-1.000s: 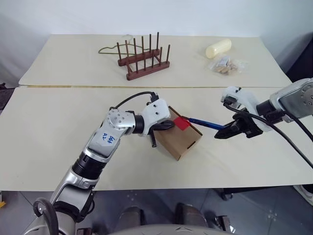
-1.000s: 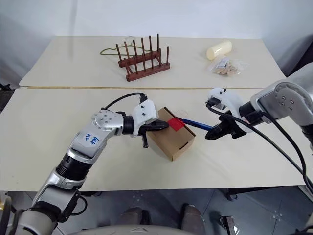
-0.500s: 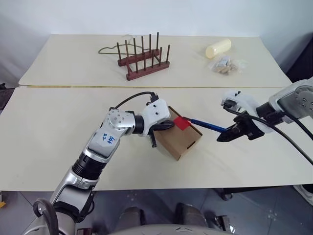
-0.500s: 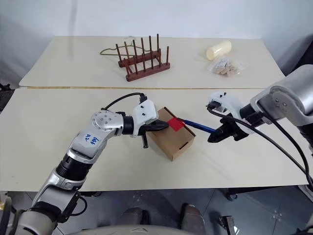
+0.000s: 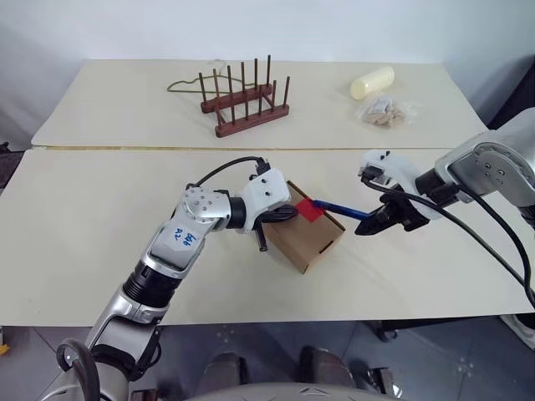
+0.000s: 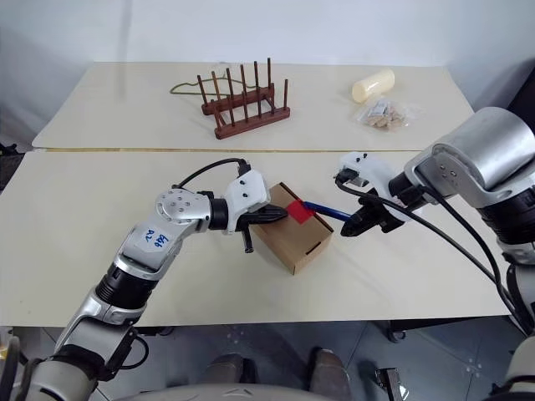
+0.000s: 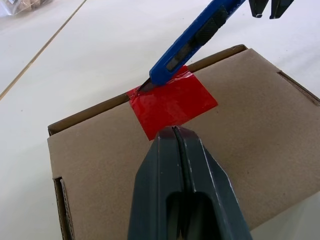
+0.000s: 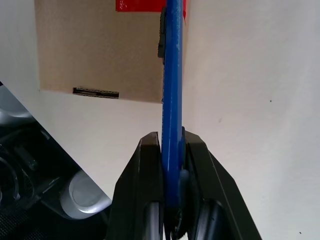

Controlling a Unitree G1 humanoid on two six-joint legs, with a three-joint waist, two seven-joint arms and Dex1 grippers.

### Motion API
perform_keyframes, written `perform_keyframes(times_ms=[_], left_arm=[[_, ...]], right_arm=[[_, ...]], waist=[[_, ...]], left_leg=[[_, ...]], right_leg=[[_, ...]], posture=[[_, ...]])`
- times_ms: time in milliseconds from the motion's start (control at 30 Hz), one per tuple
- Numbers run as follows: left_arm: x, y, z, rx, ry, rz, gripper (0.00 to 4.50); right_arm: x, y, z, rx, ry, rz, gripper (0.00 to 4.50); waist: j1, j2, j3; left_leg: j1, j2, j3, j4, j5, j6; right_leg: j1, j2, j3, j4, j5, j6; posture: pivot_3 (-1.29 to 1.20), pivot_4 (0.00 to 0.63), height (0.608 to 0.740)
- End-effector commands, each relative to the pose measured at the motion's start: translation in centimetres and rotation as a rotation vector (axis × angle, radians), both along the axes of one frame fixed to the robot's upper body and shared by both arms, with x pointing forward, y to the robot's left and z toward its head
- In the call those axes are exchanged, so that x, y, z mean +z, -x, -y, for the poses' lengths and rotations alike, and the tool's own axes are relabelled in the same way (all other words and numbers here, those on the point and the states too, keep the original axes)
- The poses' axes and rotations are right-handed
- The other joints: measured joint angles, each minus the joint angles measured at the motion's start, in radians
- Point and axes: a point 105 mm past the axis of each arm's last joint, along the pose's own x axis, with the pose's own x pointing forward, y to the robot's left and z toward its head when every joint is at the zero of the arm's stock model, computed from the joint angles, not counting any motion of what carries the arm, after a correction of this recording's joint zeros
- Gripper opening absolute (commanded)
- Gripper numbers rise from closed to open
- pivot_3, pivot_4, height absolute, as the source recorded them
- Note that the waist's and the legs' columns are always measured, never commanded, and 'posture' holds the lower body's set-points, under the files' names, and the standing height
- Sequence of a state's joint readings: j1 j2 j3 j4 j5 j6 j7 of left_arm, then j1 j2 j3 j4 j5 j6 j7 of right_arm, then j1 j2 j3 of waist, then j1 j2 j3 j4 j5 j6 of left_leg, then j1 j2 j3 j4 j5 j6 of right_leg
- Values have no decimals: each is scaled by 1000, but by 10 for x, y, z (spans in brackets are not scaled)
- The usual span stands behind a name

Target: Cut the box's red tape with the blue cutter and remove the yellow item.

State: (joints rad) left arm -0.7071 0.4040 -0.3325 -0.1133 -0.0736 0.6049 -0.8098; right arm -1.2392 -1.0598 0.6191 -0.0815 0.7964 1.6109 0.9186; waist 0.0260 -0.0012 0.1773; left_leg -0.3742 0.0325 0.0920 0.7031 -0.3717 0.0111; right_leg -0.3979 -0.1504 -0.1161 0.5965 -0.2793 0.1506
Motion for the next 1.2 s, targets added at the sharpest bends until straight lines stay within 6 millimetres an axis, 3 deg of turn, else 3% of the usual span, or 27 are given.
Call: perform_keyframes(times_ms=[33, 367, 1067, 1200], left_arm=[[-28, 2, -3, 23, -61, -100, 15], [-28, 2, -4, 26, -62, -105, 15], [-29, 3, -5, 29, -66, -108, 15], [-29, 4, -6, 33, -65, -106, 15]], right_arm=[[8, 12, 2, 40, 7, -4, 150], [5, 24, 22, 10, 62, -40, 150], [-2, 31, 37, -5, 107, -67, 150], [17, 42, 43, 43, 17, -54, 150]], waist=[[0, 0, 0], [0, 0, 0], [-1, 0, 0], [0, 0, 0]], left_leg=[[0, 0, 0, 0, 0, 0], [0, 0, 0, 0, 0, 0], [0, 0, 0, 0, 0, 0], [0, 0, 0, 0, 0, 0]], right_leg=[[0, 0, 0, 0, 0, 0], [0, 0, 0, -1, 0, 0], [0, 0, 0, -1, 0, 0], [0, 0, 0, -1, 0, 0]], posture=[[0, 150, 740], [0, 150, 740], [0, 150, 740], [0, 150, 740]])
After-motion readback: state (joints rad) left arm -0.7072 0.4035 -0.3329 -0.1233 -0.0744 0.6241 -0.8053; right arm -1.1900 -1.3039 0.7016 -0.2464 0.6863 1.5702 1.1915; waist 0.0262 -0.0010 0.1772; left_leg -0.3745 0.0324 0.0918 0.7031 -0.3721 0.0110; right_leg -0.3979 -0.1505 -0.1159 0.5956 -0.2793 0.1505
